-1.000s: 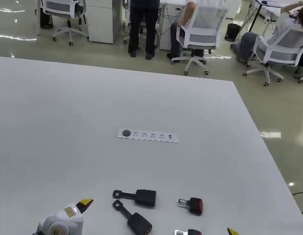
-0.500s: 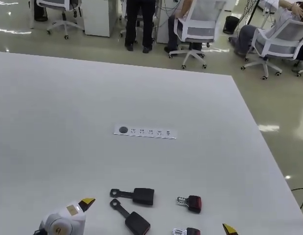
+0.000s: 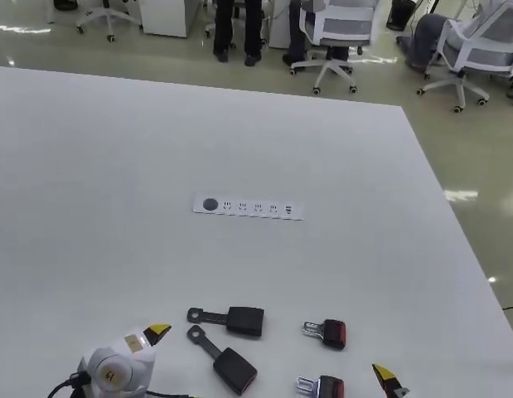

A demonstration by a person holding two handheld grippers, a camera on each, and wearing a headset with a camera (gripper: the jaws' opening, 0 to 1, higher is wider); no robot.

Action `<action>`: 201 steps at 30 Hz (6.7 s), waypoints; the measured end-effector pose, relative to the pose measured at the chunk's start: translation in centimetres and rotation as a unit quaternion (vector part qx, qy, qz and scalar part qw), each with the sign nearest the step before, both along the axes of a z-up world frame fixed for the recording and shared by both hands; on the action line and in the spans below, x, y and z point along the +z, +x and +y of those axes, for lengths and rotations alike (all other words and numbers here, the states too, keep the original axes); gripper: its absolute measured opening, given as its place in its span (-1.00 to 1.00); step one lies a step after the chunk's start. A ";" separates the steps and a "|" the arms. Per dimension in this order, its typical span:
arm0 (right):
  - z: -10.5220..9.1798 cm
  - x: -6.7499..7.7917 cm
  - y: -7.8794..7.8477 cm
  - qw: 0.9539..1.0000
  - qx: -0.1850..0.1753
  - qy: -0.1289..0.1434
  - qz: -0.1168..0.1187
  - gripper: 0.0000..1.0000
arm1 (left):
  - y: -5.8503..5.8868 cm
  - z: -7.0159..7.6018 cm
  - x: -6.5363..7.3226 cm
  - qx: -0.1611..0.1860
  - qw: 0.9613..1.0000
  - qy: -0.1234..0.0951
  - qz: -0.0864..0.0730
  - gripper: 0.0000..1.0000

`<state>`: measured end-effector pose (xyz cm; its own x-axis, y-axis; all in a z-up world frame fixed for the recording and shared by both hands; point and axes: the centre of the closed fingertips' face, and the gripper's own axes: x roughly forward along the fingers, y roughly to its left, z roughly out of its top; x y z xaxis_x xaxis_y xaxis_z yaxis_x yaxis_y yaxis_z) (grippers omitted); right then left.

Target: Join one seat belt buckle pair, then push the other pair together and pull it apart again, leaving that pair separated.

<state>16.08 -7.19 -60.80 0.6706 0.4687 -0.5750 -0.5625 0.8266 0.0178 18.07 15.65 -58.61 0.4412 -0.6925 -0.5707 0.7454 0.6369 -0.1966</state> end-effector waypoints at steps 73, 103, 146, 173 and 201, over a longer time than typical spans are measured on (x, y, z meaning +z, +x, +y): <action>0.5 -7.3 1.1 0.960 0.246 -0.033 0.130 0.16 | 2.0 -6.8 -10.6 -0.437 0.881 0.179 -0.035 0.07; 0.2 -7.8 1.0 0.944 0.296 -0.077 0.124 -0.29 | 1.5 -6.0 -10.4 -0.313 0.937 0.151 -0.036 -0.29; 4.0 -8.7 1.9 0.920 0.331 -0.140 0.154 -0.32 | 1.3 -5.9 -10.5 -0.312 0.931 0.187 -0.016 -0.33; 9.4 -9.1 2.7 0.919 0.349 -0.127 0.133 -0.33 | 1.5 -5.9 -10.7 -0.314 0.931 0.188 -0.015 -0.33; 11.5 -8.8 2.7 0.913 0.373 -0.124 0.112 -0.36 | 1.2 -5.9 -10.3 -0.325 0.927 0.187 -0.017 -0.36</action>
